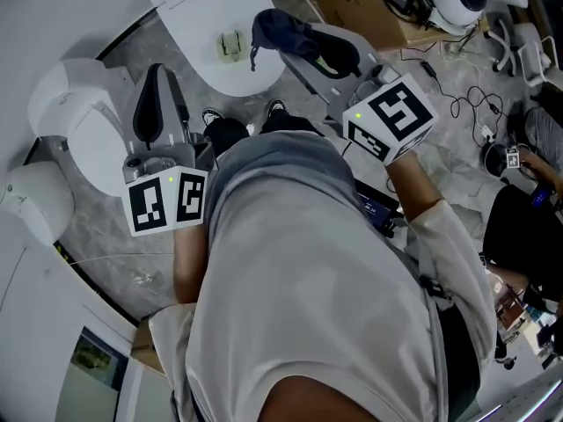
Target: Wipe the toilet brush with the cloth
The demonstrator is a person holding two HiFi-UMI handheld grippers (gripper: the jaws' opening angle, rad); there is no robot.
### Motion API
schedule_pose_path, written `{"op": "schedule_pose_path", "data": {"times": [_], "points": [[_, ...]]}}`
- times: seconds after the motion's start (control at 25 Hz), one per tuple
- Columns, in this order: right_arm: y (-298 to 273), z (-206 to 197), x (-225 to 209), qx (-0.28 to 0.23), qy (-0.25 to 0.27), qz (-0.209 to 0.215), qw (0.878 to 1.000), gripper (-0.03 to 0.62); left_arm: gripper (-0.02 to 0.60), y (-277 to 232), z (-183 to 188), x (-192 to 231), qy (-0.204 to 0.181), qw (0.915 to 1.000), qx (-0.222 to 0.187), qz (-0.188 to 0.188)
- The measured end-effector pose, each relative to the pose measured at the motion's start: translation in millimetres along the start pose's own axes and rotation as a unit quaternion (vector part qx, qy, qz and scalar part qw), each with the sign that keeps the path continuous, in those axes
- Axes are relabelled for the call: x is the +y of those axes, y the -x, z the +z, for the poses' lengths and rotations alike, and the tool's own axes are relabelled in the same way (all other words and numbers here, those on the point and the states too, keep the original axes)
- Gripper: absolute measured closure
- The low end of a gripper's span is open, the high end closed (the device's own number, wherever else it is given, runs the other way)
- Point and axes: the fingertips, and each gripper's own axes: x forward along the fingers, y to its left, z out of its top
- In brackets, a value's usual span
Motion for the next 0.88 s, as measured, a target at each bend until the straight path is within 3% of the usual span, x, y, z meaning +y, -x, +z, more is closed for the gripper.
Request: {"op": "schedule_pose_path", "data": {"times": [0.88], "points": [[3,-12,16,0.02,0.021,0.007,1.0,0.49,0.581,17,-16,2,0.018,0.9996,0.02,0.005]]}}
